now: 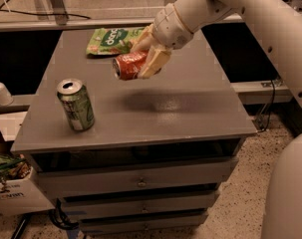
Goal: Pick coke can
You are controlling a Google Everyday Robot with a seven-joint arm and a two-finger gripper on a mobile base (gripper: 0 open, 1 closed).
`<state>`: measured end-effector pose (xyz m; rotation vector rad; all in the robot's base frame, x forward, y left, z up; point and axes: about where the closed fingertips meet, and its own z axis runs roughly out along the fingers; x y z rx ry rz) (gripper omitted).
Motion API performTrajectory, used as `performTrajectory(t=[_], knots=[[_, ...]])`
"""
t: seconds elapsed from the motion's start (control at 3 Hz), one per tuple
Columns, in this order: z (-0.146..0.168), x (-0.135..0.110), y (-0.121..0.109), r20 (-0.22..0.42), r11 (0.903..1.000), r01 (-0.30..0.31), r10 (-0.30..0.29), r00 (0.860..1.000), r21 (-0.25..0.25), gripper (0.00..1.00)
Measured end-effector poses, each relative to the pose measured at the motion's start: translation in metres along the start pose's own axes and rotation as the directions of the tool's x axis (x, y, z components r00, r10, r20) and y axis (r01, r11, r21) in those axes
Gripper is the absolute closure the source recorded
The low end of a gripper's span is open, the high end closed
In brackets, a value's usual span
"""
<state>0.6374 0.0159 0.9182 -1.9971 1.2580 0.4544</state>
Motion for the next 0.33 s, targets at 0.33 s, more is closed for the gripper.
performTrajectory(t=[0.33], knots=[[0.0001, 0.0, 0.0, 0.0, 1.0, 0.0, 0.0, 1.0, 0.0, 1.0]])
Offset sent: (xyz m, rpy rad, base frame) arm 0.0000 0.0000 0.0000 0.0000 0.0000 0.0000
